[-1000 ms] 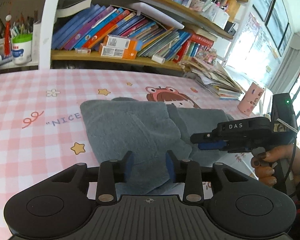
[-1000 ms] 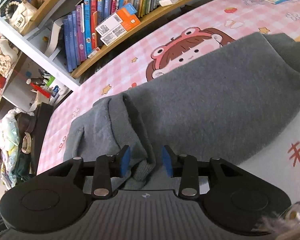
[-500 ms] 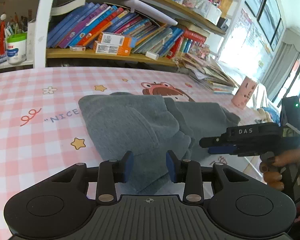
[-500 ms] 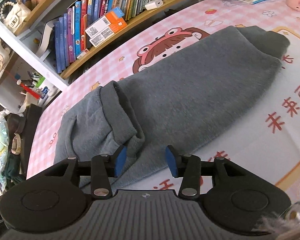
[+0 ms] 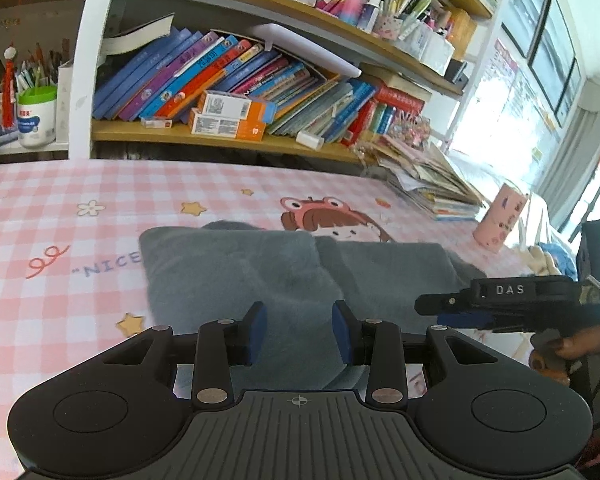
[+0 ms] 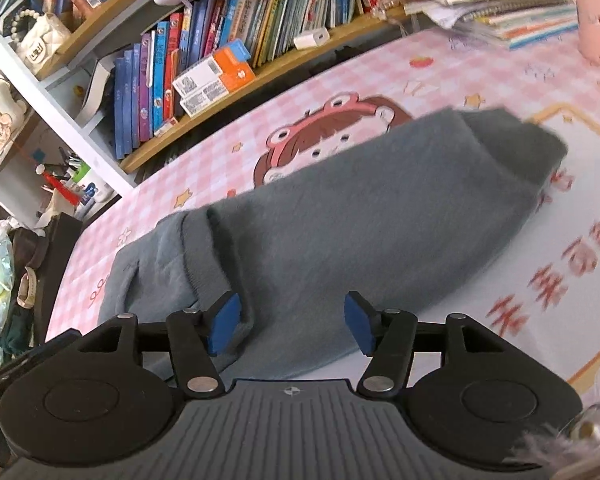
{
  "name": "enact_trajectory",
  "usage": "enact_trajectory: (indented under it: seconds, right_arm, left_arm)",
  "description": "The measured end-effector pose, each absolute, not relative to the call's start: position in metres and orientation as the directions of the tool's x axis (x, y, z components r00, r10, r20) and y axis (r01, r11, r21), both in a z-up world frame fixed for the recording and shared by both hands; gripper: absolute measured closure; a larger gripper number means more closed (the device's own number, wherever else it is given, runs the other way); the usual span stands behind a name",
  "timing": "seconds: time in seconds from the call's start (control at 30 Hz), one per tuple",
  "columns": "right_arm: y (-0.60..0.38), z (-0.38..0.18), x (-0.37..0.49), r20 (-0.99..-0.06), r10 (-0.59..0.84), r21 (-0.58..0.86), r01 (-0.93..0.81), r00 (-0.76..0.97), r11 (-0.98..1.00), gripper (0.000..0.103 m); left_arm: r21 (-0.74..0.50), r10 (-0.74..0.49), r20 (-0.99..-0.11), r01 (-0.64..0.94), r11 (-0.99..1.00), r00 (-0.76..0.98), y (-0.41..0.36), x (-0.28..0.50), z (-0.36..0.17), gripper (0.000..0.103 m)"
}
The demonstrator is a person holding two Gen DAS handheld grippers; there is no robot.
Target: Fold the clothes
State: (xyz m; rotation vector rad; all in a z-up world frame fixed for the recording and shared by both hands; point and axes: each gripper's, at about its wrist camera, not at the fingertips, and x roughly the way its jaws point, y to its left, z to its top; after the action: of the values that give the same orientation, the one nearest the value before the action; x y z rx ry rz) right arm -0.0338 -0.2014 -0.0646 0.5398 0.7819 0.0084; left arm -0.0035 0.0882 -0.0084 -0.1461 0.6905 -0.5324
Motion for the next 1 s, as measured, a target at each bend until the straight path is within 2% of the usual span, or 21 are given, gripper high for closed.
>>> enact_trajectory:
  seconds: [0.13,0.2,0.23,0.43,0.5,0.7,1.0]
  right_arm:
    - [-0.237,-0.062,-0.031,-0.658,0.207,0.478,0.189,0.725,0.858,0.046]
    - [-0.255,-0.063,-0.029,-0.656,0.215,0.487,0.188,0.724,0.853,0.046]
    - [-0.264,-0.064,-0.028,-0.657,0.22,0.49,0.186,0.721,0.851,0.046]
    - [-0.313,-0.068,-0.024,-0.66,0.258,0.503,0.16,0.706,0.85,0.046]
    - [-0.327,-0.071,-0.025,-0.661,0.275,0.51,0.148,0.698,0.848,0.046]
    - [-0.36,-0.081,-0.028,-0.658,0.343,0.557,0.126,0.67,0.821,0.047]
    - [-0.378,-0.096,-0.019,-0.676,0.406,0.603,0.146,0.615,0.784,0.047]
  left_arm:
    - [-0.285,-0.489,-0.57,0.399,0.871,0.661,0.062,-0.004,-0.007,0.067]
    - [-0.275,-0.469,-0.575,0.382,0.882,0.67,0.046,-0.006,-0.008,0.054]
    - [-0.271,-0.46,-0.576,0.372,0.888,0.676,0.039,-0.007,-0.008,0.052]
    - [-0.254,-0.409,-0.591,0.321,0.913,0.696,-0.008,-0.015,-0.013,0.051]
    - [-0.248,-0.397,-0.599,0.311,0.918,0.695,-0.023,-0.017,-0.016,0.047]
    - [-0.237,-0.394,-0.633,0.317,0.918,0.667,-0.06,-0.028,-0.019,0.047]
    - [-0.209,-0.34,-0.669,0.271,0.939,0.661,-0.08,-0.038,-0.022,0.047]
